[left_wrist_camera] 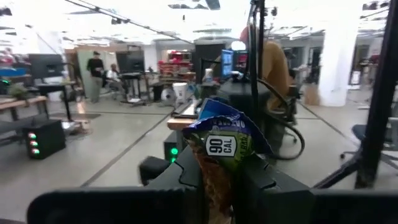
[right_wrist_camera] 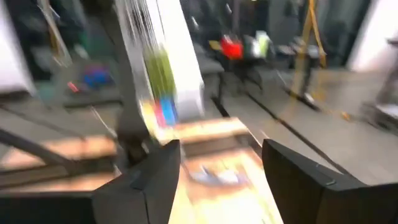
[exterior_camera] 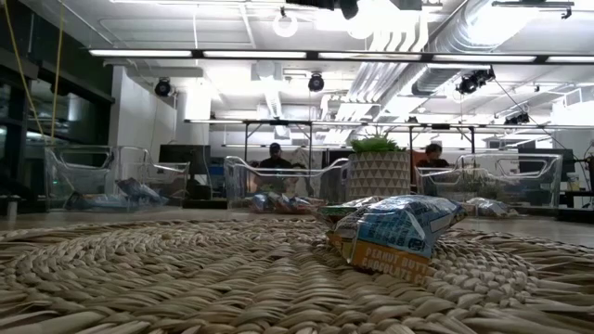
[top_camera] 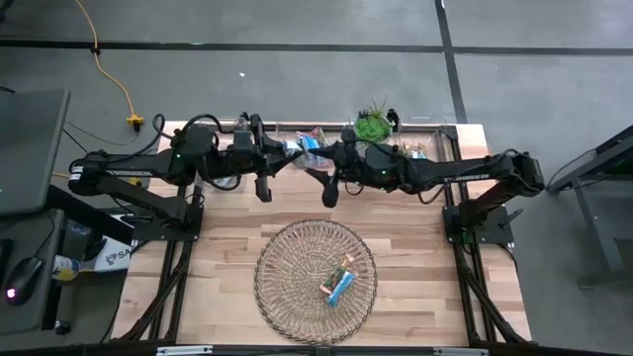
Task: Pick and place Granola Bars by type
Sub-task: Put the blue granola bar into the left transparent bin
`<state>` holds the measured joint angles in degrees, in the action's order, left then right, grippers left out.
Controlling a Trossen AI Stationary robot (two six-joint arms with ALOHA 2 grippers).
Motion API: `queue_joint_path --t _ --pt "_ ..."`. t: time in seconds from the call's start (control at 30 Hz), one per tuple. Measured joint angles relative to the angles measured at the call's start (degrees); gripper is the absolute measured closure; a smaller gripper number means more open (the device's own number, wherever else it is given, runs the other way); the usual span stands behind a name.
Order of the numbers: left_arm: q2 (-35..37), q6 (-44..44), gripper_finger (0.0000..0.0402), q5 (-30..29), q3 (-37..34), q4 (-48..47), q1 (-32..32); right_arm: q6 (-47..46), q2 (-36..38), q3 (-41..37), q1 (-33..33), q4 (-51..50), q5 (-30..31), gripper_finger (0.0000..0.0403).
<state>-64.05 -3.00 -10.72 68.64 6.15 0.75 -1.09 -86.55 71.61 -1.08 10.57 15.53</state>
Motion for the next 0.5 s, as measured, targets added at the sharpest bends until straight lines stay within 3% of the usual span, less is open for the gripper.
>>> queue_joint_path --t 0.23,0.5 --pt "4.07 -2.37 0.0361 -7.25 0.07 -4.33 0.00 -4.47 1.65 0.00 0.00 -16.26 3.59 0.0191" --pt "9.89 2.67 0.0362 -25.64 0.07 -15.34 -0.02 -14.46 1.41 -1.25 0.91 -28.96 -1.66 0.0187"
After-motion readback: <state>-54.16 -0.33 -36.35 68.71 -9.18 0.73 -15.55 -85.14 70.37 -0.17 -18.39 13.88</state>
